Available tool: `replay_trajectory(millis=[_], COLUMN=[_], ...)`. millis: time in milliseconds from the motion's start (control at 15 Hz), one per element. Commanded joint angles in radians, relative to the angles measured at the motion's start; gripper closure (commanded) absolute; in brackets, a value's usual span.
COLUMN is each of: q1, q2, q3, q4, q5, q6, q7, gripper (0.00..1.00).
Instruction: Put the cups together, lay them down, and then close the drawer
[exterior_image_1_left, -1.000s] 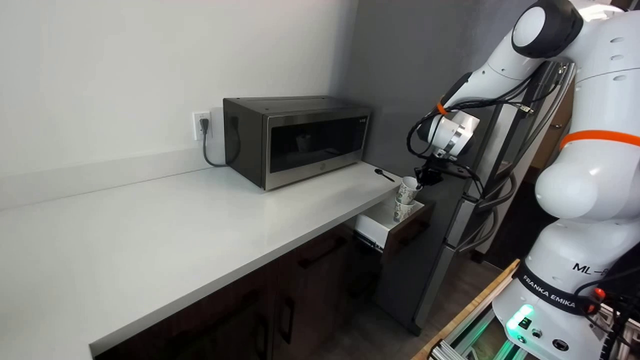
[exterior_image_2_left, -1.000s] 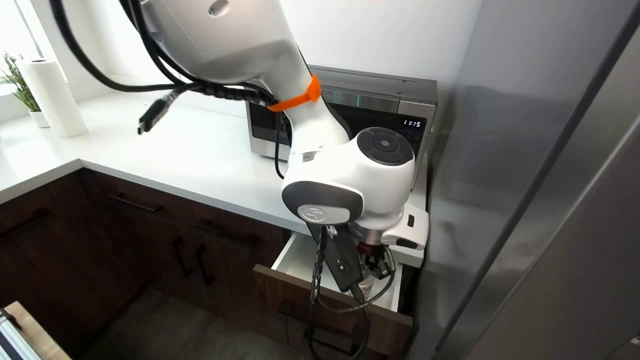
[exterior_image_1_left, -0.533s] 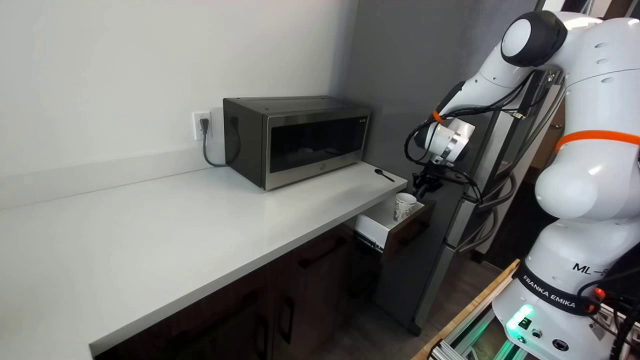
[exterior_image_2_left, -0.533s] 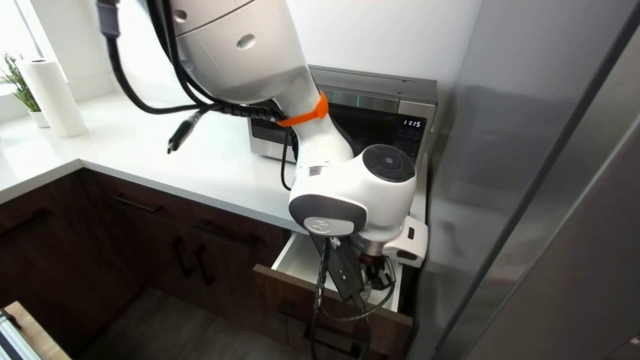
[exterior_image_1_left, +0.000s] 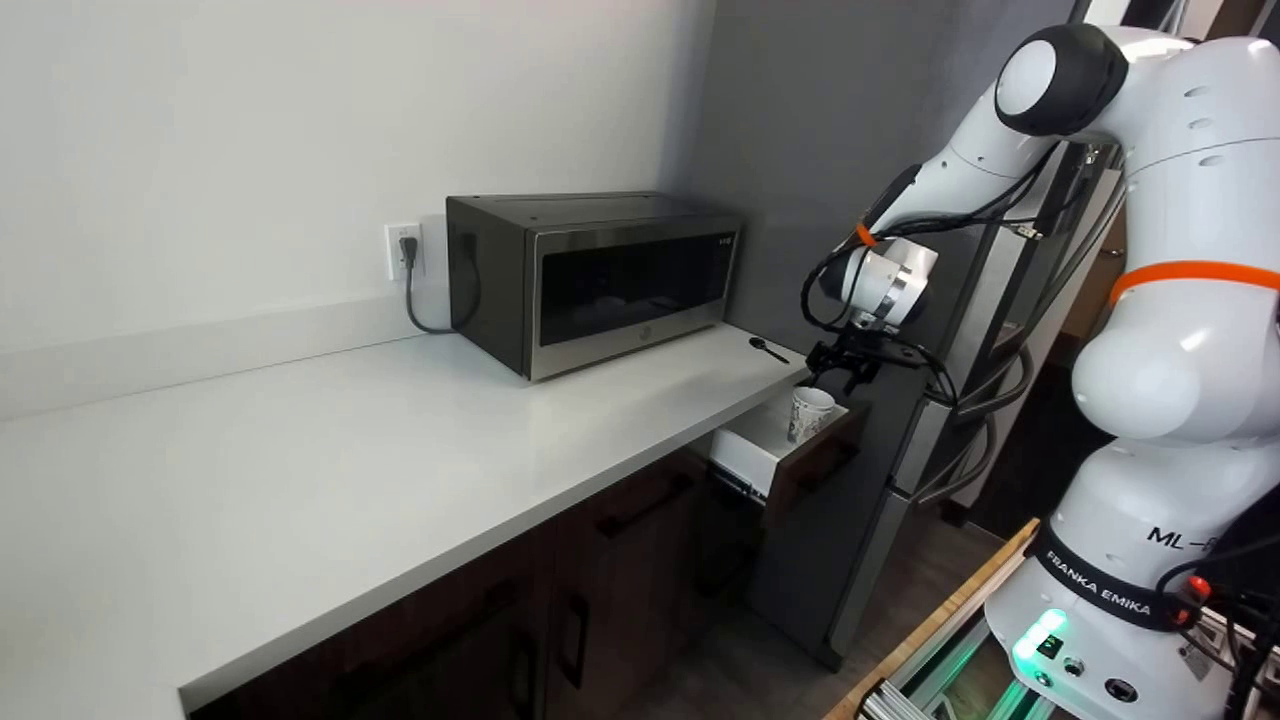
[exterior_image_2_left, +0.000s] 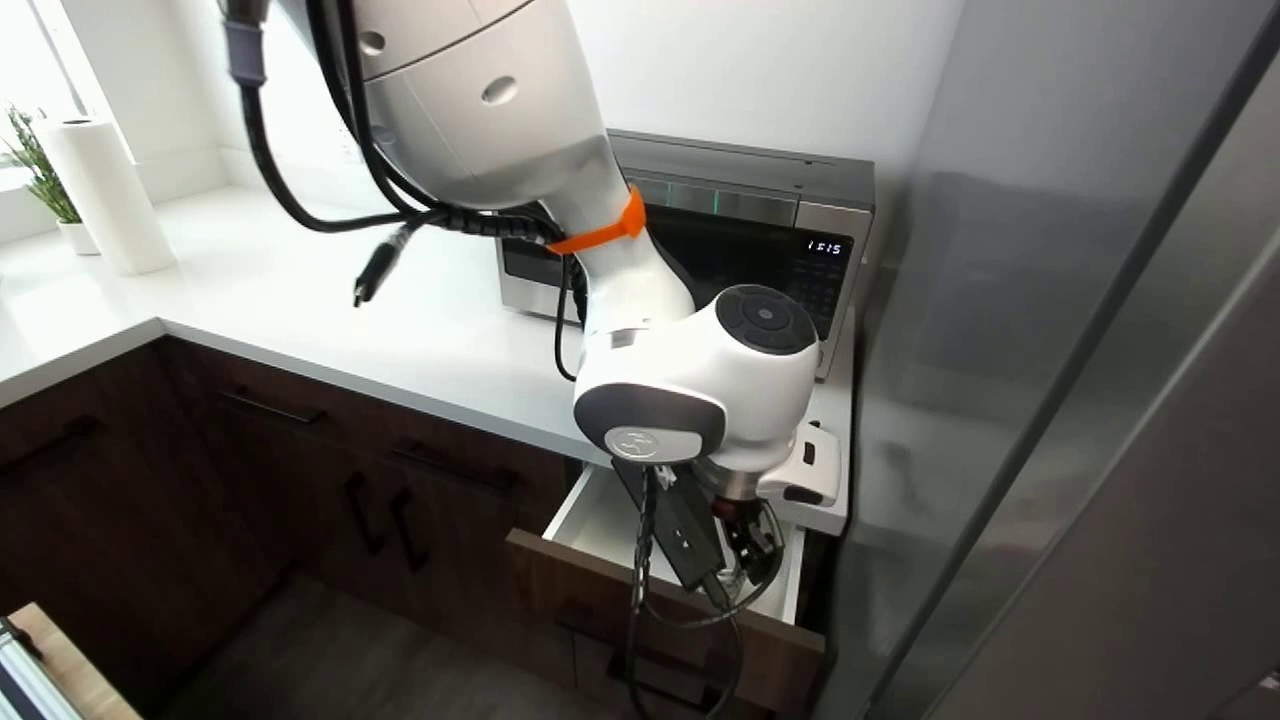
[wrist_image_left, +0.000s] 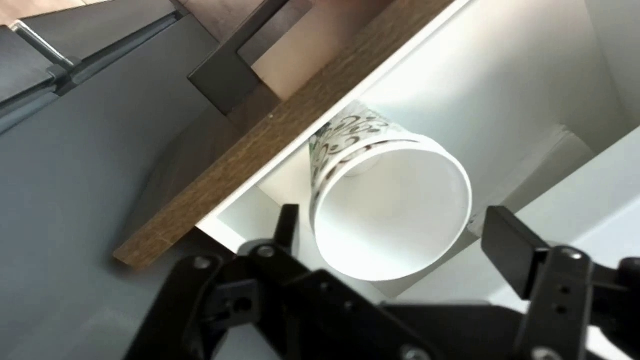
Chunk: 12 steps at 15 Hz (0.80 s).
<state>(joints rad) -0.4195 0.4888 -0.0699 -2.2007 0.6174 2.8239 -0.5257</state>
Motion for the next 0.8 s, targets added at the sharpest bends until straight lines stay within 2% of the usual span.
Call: replay_trajectory(millis=[0, 467, 533, 733], q1=[0.021, 0.026, -0.009, -0.006], q2=[-0.02, 0.014, 0.017, 0.031], q3=[0.02, 0.094, 0.135, 0.155], q4=[-0.018, -0.017, -0.021, -0.027], q5=[-0.032, -0.084, -0.131, -0.201], q6=[0.01, 0.023, 0.033, 0.033], q7=[-0.06, -0.273, -0.26, -0.257], gripper=[0.0, 0.0, 0.0, 0.0])
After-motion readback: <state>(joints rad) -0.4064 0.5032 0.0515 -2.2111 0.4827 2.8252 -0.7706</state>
